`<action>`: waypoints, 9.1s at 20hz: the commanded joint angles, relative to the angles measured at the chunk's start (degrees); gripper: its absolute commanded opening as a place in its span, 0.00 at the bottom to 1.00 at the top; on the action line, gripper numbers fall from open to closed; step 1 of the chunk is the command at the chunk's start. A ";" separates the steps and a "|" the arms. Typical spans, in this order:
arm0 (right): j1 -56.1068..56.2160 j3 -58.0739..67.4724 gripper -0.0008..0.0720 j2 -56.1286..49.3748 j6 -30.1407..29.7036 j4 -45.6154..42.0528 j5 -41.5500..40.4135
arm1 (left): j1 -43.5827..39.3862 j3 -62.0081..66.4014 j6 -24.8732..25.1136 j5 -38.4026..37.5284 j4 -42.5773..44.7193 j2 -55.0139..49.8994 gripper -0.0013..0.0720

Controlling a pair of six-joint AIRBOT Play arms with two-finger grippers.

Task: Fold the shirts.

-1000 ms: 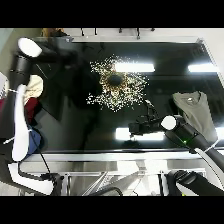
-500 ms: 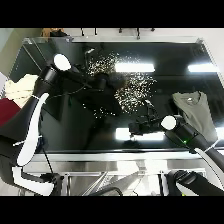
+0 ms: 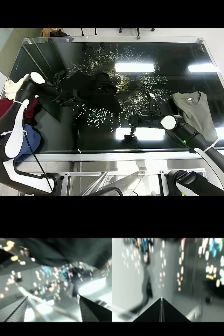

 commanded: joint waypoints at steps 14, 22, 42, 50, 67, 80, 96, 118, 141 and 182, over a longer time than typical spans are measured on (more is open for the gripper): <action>-0.81 5.40 0.46 -17.18 -13.92 2.95 -10.78 | -4.22 16.70 7.98 -1.36 -10.93 -18.99 0.04; -0.79 34.51 0.67 -40.68 -20.17 3.02 -6.23 | -4.24 16.68 7.96 -7.48 -10.93 -14.69 0.04; -7.45 39.21 0.04 -41.64 -36.02 17.31 10.93 | 9.22 10.60 4.02 -9.70 5.16 -8.39 0.96; -7.45 39.21 0.04 -41.64 -36.30 17.33 10.73 | 14.51 4.07 2.93 0.55 5.09 -8.48 0.96; -7.48 39.26 0.04 -37.92 -36.33 18.16 10.97 | 6.60 16.26 1.64 3.04 -1.53 -12.81 0.03; -7.45 47.43 0.04 17.94 -36.61 1.27 -4.57 | 6.64 34.47 -2.71 4.20 14.78 47.21 0.03; -7.45 45.09 0.04 -12.94 -18.60 -15.56 20.17 | 6.47 -12.81 4.20 0.24 9.27 45.18 0.04; 1.27 36.41 0.95 -27.74 -25.40 -1.27 25.68 | 3.87 -22.86 11.37 17.44 4.50 19.80 0.04; -3.41 35.85 0.71 -35.78 -35.19 6.40 24.79 | -2.82 -23.06 11.10 19.78 5.03 19.80 0.04; -29.40 50.21 0.43 -41.05 -40.83 33.27 30.71 | -1.60 -16.63 25.88 32.13 -10.93 20.81 0.15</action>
